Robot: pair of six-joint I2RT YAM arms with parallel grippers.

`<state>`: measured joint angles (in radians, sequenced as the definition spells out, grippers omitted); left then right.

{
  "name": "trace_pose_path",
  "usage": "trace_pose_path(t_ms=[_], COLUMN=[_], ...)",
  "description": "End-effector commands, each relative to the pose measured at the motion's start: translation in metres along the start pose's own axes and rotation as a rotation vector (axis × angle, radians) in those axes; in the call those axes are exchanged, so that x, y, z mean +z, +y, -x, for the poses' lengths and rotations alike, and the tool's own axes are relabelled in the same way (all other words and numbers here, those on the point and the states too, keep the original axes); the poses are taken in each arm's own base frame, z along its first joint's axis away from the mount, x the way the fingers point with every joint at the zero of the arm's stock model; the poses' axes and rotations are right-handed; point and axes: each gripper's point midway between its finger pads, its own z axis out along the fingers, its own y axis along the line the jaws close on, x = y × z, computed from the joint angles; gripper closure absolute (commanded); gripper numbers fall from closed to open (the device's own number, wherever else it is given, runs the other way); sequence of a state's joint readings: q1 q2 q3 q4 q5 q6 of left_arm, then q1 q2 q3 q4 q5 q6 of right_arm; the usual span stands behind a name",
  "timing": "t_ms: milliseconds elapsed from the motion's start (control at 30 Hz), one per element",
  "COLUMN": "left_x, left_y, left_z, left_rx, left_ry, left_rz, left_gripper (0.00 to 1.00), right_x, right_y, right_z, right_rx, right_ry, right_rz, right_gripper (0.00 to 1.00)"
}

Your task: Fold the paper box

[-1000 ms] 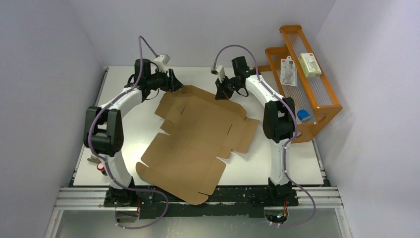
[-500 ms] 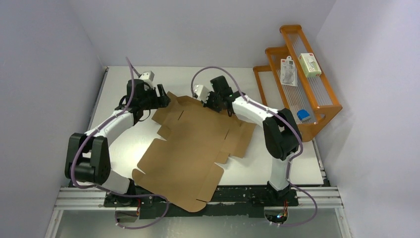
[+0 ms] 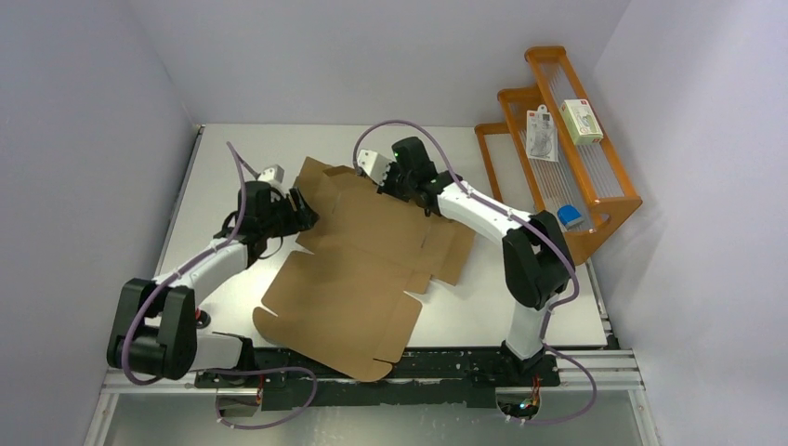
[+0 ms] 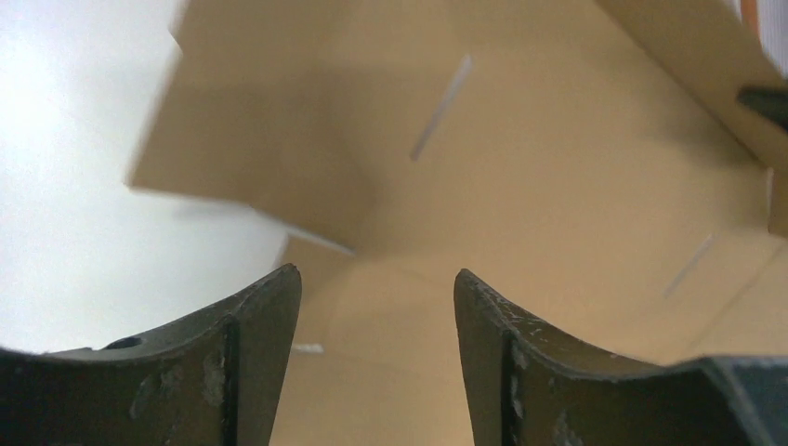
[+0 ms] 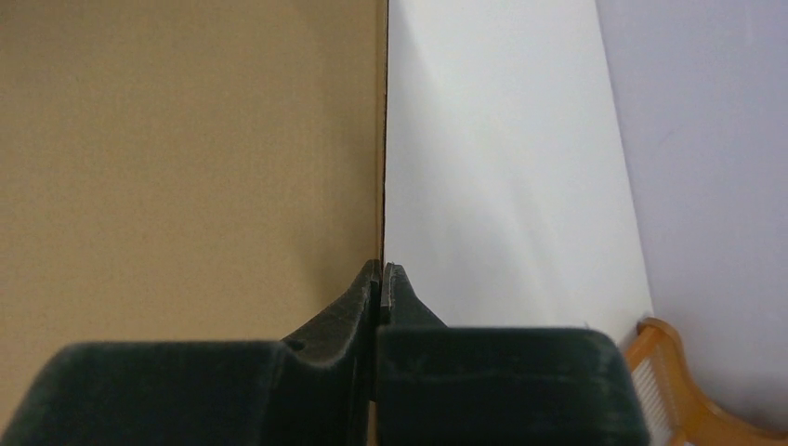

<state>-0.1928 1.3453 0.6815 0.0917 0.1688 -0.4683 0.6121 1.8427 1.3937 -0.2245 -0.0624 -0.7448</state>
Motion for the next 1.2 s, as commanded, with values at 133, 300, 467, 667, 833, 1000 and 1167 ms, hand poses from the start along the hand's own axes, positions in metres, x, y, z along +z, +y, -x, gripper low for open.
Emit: trace_pose_path(t_ms=[133,300,467,667,833,1000,1167], left_x=[-0.021,-0.015,0.002,0.017,0.024,0.032,0.035], left_y=[-0.053,-0.073,-0.083,-0.078,-0.071,-0.065,-0.06], left_z=[-0.039,-0.066,-0.092,-0.111,-0.126,-0.142,-0.153], left_rx=[0.002,-0.003,-0.014,-0.011,-0.02,-0.03,-0.04], left_ry=[0.031,0.061,0.106,0.124,0.14,0.162,0.176], left_rz=[-0.17,-0.222,-0.227,-0.188,-0.166,-0.15,-0.139], left_gripper=[0.46,0.56,0.62,0.66,0.67,0.68,0.69], right_x=[-0.027,-0.035,-0.047,-0.061,-0.074,-0.082,-0.084], right_y=[-0.022,-0.02,-0.017,0.003,0.021,0.036,0.046], right_z=[0.028,0.037,0.048,0.059,0.069,0.077,0.08], right_rx=[-0.059,-0.084,-0.108,-0.149,-0.162,-0.173,-0.19], right_ry=[-0.049,-0.053,-0.055,-0.05,-0.075,-0.088,-0.089], right_rz=[-0.097,-0.123,-0.156,-0.176,-0.184,-0.184,-0.185], right_gripper=[0.99,0.99,0.98,0.98,0.97,0.97,0.96])
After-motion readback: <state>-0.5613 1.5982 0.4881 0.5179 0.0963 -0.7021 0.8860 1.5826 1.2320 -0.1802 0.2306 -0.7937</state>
